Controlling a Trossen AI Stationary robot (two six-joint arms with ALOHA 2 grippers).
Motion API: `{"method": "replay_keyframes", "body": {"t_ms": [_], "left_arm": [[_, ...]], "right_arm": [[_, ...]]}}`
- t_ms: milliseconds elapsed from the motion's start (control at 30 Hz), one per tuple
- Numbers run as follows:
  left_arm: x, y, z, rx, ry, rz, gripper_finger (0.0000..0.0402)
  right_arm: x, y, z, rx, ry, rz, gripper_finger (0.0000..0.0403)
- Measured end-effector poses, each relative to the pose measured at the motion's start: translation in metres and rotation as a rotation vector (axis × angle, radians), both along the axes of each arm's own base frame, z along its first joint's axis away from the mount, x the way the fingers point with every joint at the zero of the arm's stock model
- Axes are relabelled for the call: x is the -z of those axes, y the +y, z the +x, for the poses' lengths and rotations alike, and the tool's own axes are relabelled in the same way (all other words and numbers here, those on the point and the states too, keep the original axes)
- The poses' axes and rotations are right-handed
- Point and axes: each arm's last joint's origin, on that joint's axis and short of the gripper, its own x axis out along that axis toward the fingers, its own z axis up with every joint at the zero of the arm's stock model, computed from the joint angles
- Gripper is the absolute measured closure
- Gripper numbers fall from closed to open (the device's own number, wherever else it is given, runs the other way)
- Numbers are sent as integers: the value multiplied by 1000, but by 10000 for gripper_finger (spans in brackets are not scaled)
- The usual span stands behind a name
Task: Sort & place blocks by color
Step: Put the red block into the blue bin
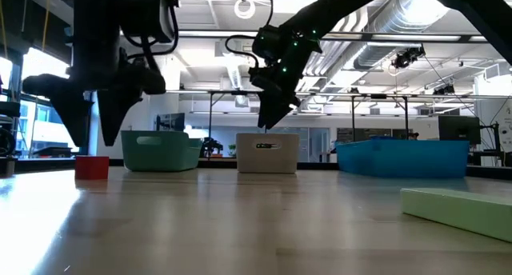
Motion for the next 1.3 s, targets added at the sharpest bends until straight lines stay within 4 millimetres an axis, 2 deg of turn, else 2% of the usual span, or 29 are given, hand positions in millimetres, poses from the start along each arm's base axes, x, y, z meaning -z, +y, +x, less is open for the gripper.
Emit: {"method": "replay_keyframes", "body": {"t_ms": [233, 467, 1033, 1300], "left_arm": [[11, -1, -8, -10, 35, -3, 188], [11, 0, 1, 45, -45, 7, 188], [42, 1, 9, 38, 93, -1, 188], [44, 4, 11, 40, 96, 36, 188]], "right_arm": [[0, 0, 0, 8, -2, 4, 206], [0, 0, 0, 9, -3, 4, 206], [-1, 0, 1, 45, -20, 19, 206], [-1, 0, 2, 45, -28, 15, 206]]}}
